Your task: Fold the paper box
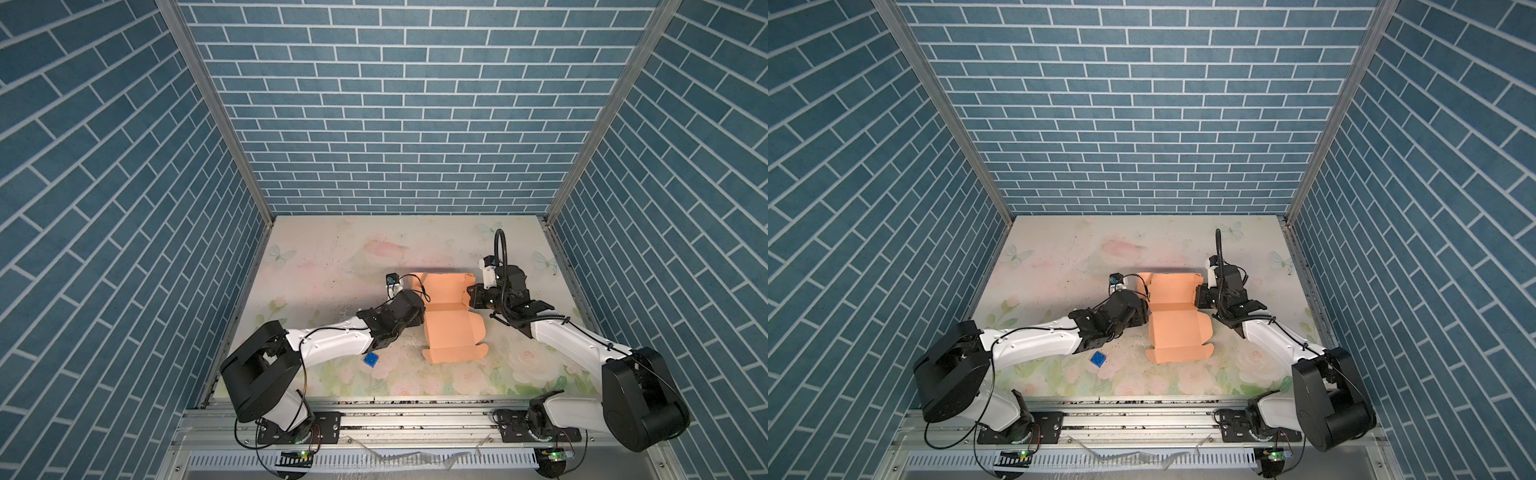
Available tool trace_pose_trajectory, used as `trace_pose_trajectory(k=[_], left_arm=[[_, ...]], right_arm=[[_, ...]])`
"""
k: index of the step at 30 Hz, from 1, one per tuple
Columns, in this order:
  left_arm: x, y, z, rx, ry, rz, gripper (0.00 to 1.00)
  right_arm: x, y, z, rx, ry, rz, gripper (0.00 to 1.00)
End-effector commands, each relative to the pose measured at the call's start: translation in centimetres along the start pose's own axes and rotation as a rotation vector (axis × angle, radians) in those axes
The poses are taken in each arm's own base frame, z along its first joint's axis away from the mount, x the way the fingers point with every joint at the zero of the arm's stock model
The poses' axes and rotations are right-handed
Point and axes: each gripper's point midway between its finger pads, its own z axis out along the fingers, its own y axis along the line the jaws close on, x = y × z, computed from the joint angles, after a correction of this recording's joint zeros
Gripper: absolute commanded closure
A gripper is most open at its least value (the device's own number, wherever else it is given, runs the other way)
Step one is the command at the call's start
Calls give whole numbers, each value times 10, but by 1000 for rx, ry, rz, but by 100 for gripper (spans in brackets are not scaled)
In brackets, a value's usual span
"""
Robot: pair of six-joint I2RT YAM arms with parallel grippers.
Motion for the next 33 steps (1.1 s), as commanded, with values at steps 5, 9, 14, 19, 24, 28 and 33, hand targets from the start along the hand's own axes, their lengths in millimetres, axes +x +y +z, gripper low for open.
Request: trace_pose_trajectory(k=[5, 9, 14, 19, 24, 28, 33], left_arm=[[-2, -18, 9, 39, 5, 5, 32], [3, -20, 13, 43, 23, 11, 32], [6, -17, 11, 32, 35, 18, 32], [1, -10, -3, 13, 30, 49, 32], [-1, -4, -24, 24, 40, 118, 32], [-12, -7, -48, 90, 19, 164, 31], [-26, 0, -67, 121, 21, 187, 31]], right_arm=[[1, 1, -1, -15, -13, 21, 100], [1, 1, -2, -15, -13, 19, 100], [0, 1, -2, -14, -16, 18, 100], [0, 1, -2, -14, -17, 17, 100], [0, 1, -3, -13, -17, 18, 100], [0, 1, -2, -14, -14, 19, 100], [1, 2, -1, -17, -12, 20, 100]])
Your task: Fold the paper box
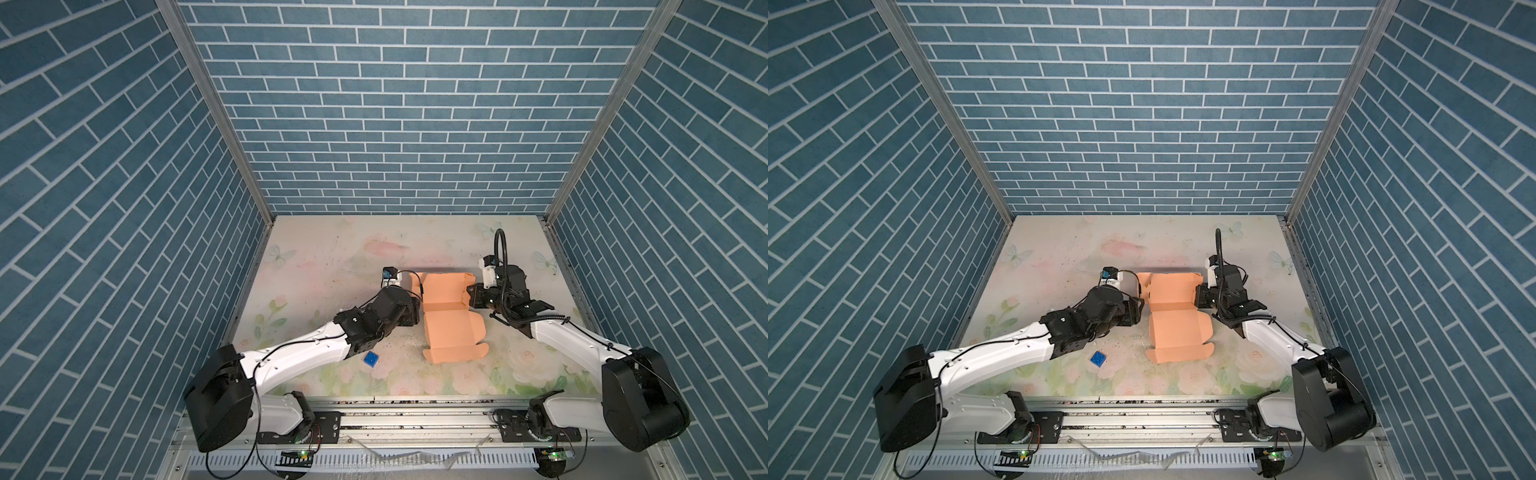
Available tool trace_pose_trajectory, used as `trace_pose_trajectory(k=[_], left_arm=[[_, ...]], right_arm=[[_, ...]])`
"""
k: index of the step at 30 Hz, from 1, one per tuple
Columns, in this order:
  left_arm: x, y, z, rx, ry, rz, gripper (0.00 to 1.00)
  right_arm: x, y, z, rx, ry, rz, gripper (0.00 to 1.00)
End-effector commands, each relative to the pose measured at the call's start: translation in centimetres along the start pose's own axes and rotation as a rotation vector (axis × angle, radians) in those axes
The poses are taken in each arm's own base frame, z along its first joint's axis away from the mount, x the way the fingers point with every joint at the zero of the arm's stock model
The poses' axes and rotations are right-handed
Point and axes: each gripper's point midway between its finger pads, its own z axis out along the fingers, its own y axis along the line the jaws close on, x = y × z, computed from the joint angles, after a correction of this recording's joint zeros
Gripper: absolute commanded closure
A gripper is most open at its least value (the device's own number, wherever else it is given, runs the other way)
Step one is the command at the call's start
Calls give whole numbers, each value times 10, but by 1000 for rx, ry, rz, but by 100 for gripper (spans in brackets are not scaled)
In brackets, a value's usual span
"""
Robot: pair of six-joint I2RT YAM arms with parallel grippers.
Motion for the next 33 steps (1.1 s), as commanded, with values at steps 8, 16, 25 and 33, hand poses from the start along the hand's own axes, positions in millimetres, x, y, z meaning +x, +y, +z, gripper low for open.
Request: trace_pose_trajectory(k=[8, 16, 25, 33], left_arm=[[-6, 39, -11, -7, 60, 26, 32], [-17, 82, 1, -120, 82, -30, 33], [-4, 72, 52, -54, 180, -11, 32], [-17, 32, 66, 82, 160, 15, 32]], right_arm=[[1, 2, -2, -18, -13, 17, 100], [-2, 12, -6, -76, -32, 7, 100], [-1, 20, -5, -116, -26, -1, 100], [2, 18, -2, -94, -9, -16, 100]])
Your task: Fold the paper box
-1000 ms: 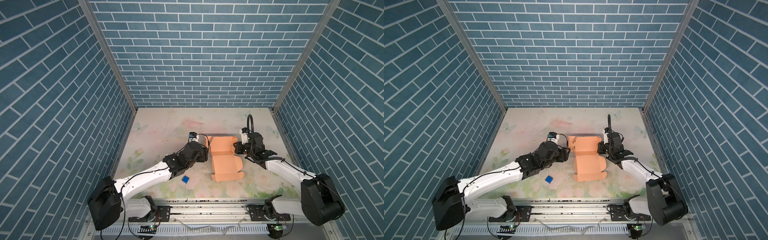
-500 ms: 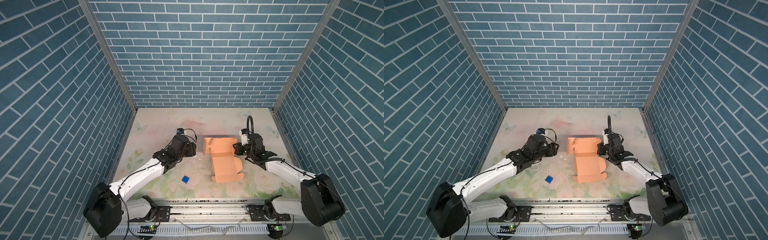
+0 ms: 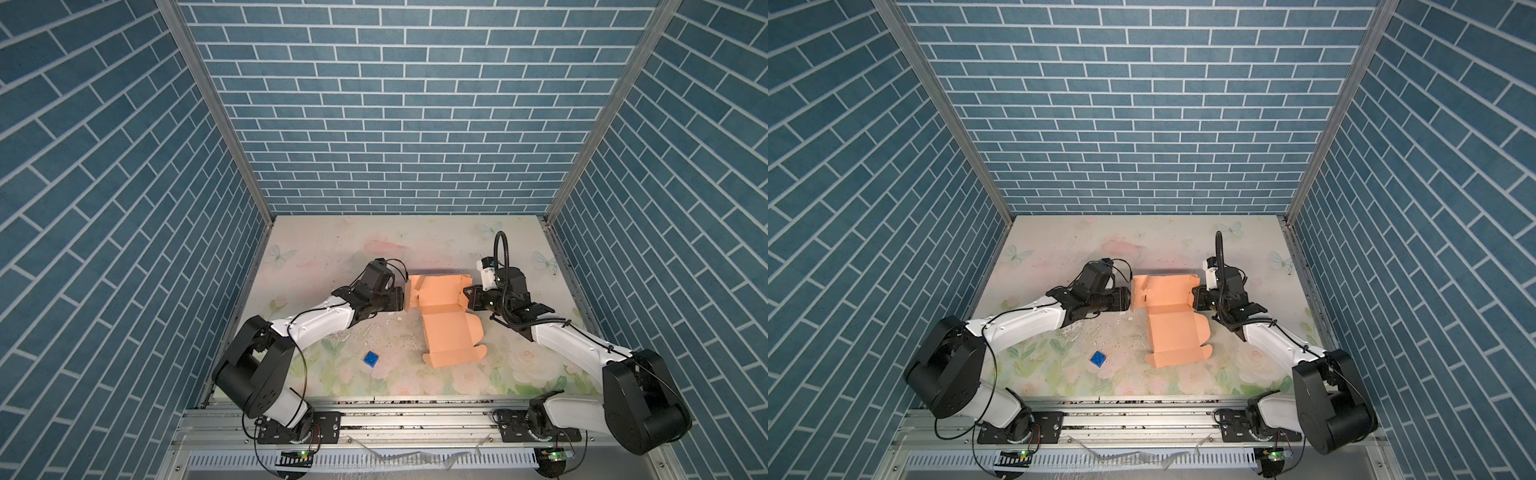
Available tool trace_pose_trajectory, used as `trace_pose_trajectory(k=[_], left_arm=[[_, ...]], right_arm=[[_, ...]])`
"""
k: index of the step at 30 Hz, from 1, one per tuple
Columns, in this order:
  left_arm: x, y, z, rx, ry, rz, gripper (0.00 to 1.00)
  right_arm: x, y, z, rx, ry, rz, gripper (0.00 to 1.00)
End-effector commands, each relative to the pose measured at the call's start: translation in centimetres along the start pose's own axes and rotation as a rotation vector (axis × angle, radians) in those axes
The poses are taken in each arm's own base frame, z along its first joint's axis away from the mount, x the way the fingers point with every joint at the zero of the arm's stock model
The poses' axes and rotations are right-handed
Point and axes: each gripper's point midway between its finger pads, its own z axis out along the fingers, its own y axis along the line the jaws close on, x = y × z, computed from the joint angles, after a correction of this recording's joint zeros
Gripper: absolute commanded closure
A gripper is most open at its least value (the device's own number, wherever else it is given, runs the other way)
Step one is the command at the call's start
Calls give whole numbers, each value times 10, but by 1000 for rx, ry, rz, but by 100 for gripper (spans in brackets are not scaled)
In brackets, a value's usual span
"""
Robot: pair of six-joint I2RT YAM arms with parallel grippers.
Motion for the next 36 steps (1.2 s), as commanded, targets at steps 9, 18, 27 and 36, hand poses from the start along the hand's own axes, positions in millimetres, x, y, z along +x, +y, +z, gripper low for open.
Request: trace_pose_trajectory(k=[9, 18, 27, 36], left_arm=[[-6, -51, -17, 154, -51, 71, 33], [5, -55, -32, 184, -62, 64, 34], [12, -68, -31, 242, -65, 60, 35], [19, -90, -19, 315, -59, 83, 36]], right_arm=[[-2, 2, 2, 3, 4, -5, 100], [-1, 2, 3, 5, 9, -5, 100], [-2, 3, 3, 2, 8, -6, 100], [-1, 3, 3, 1, 10, -7, 100]])
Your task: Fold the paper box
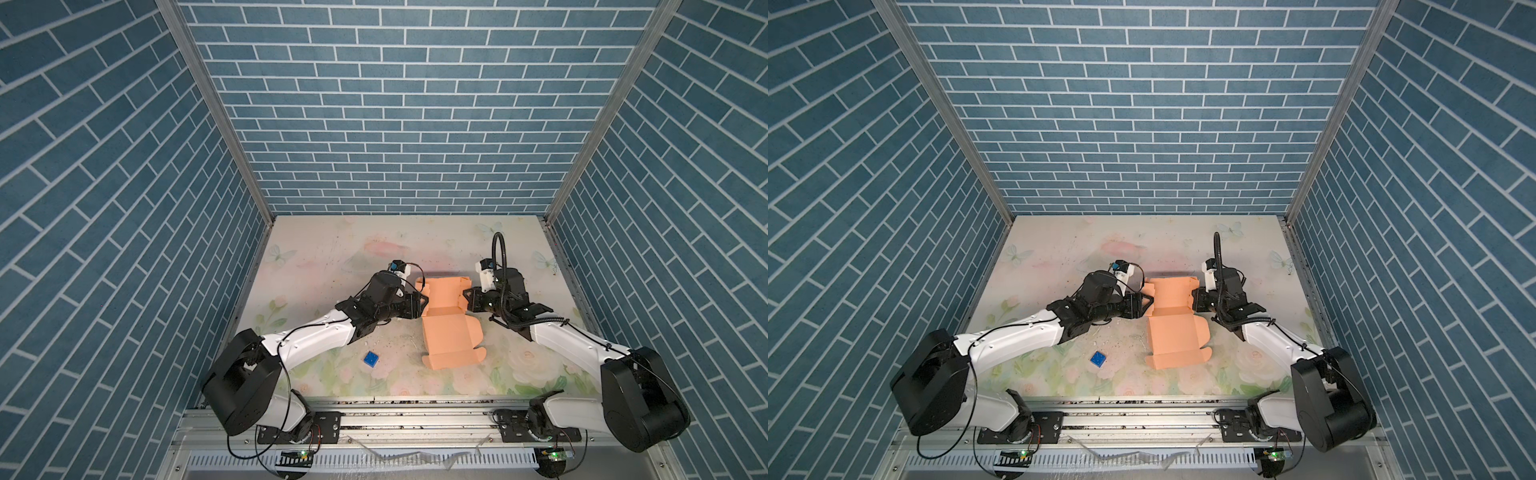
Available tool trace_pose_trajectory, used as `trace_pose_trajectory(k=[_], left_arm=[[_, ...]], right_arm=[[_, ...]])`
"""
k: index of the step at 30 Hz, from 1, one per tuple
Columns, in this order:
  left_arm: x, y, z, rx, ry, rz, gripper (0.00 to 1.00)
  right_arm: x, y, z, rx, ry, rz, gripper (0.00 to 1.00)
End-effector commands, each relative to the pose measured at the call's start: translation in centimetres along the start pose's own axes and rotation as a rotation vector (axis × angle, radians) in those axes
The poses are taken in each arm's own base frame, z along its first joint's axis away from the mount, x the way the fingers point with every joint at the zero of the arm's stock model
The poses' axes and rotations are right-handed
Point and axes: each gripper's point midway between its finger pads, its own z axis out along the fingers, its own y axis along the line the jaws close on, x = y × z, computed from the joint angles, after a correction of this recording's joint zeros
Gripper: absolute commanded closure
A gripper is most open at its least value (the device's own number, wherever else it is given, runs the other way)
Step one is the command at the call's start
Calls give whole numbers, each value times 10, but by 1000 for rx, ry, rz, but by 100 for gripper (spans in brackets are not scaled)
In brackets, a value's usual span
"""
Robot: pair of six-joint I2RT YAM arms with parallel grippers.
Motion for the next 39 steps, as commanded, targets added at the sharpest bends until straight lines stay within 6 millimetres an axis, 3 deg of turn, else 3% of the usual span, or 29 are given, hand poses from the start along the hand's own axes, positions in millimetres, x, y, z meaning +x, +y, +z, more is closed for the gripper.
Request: trace_pose_trajectory(k=[1, 15, 24, 33, 39], left_arm=[[3, -8, 7, 31, 2, 11, 36], [-2, -32, 25, 82, 7, 33, 38], [2, -44, 26, 98, 12, 47, 37], [6, -34, 18, 35, 12, 43, 38], [8, -14, 15, -111, 20, 13, 38]], right_arm=[[-9, 5, -1, -11, -21, -11, 100], [-9, 6, -1, -12, -21, -13, 100], [-9, 7, -1, -14, -21, -14, 100], [-10, 8, -2, -18, -23, -15, 100], [-9, 7, -2, -13, -21, -15, 100]])
